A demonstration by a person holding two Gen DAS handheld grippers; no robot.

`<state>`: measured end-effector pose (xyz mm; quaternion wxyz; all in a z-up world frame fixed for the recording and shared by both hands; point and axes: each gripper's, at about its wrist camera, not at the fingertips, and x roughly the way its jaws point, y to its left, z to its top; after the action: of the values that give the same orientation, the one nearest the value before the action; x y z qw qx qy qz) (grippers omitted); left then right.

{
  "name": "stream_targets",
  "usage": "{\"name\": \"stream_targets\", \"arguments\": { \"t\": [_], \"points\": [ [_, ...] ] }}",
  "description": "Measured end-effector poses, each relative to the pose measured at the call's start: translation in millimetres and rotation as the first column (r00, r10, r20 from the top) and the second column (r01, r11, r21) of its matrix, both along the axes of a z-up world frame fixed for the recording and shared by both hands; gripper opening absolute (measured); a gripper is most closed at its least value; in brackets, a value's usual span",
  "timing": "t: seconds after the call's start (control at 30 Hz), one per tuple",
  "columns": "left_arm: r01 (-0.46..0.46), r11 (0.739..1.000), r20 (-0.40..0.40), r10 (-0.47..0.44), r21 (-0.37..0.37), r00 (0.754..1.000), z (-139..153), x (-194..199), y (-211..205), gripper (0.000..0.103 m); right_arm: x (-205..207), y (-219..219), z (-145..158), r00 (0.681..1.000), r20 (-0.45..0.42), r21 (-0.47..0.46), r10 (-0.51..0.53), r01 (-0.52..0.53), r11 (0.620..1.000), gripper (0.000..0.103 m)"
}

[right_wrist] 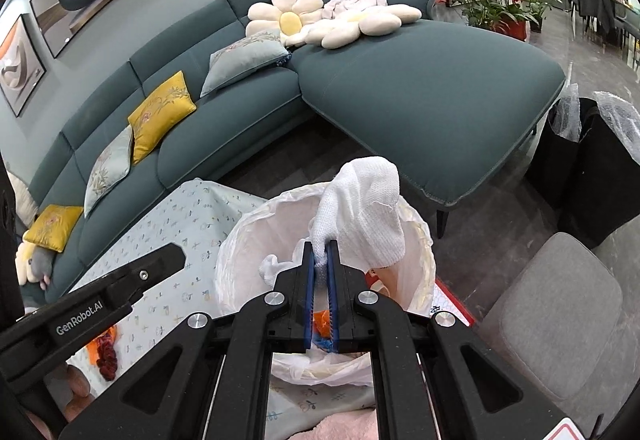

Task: Collect trash
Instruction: 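Carry the white gloves and grey cloth over the white bin with both tools, then open both tools to drop the gloves and grey cloth into the bin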

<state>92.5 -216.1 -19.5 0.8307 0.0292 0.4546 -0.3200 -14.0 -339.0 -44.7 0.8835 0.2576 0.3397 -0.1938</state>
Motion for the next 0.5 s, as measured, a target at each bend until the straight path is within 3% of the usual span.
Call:
{"name": "stream_targets", "arguments": {
  "t": [0.3,0.5],
  "points": [
    [-0.041,0.999,-0.002,0.041,0.009,0.999,-3,6,15,0.042,13,6,-3,0.999,-0.017,-0.004,0.045,-0.045,0.999,0.007],
    [-0.075,0.997,-0.004,0.075,0.012,0.997,-4,9,30,0.049,21,14,-2,0.998,-0.027,-0.013,0.063,-0.064,0.998,0.017]
  ]
}}
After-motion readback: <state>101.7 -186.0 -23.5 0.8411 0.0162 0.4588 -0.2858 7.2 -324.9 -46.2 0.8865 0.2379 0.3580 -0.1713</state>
